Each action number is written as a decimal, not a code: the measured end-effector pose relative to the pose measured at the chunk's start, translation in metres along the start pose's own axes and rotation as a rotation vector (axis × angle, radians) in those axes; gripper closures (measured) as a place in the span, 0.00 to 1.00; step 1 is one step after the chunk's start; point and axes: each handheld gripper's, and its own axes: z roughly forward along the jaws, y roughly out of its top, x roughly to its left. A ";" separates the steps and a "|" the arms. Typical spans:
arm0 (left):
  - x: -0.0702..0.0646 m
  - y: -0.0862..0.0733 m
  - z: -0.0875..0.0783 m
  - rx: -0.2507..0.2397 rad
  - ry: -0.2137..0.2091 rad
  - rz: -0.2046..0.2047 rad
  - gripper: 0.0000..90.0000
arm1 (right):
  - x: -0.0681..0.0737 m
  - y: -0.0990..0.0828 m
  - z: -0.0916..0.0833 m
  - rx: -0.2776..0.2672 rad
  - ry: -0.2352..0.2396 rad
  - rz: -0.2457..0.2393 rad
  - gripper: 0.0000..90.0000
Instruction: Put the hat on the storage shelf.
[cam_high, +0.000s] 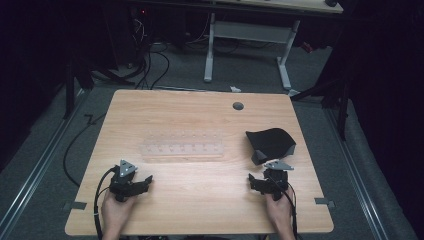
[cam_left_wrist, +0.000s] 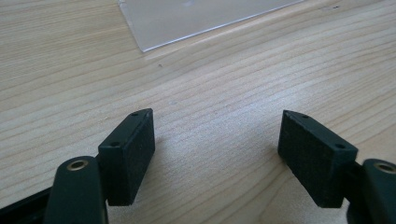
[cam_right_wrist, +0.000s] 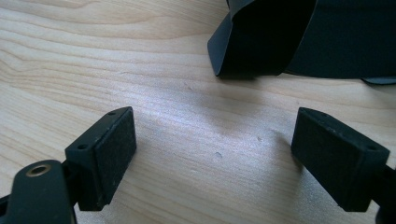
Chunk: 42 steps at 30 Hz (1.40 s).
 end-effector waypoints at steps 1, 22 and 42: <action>0.000 0.000 0.000 0.000 0.000 0.000 0.31 | 0.000 0.000 0.000 0.000 0.004 -0.003 0.16; 0.000 0.000 0.000 0.001 0.000 -0.001 0.31 | -0.001 0.000 -0.001 -0.001 0.008 -0.008 0.19; 0.000 0.000 0.000 0.001 -0.001 -0.006 0.31 | -0.006 -0.005 -0.020 -0.062 0.020 0.004 0.41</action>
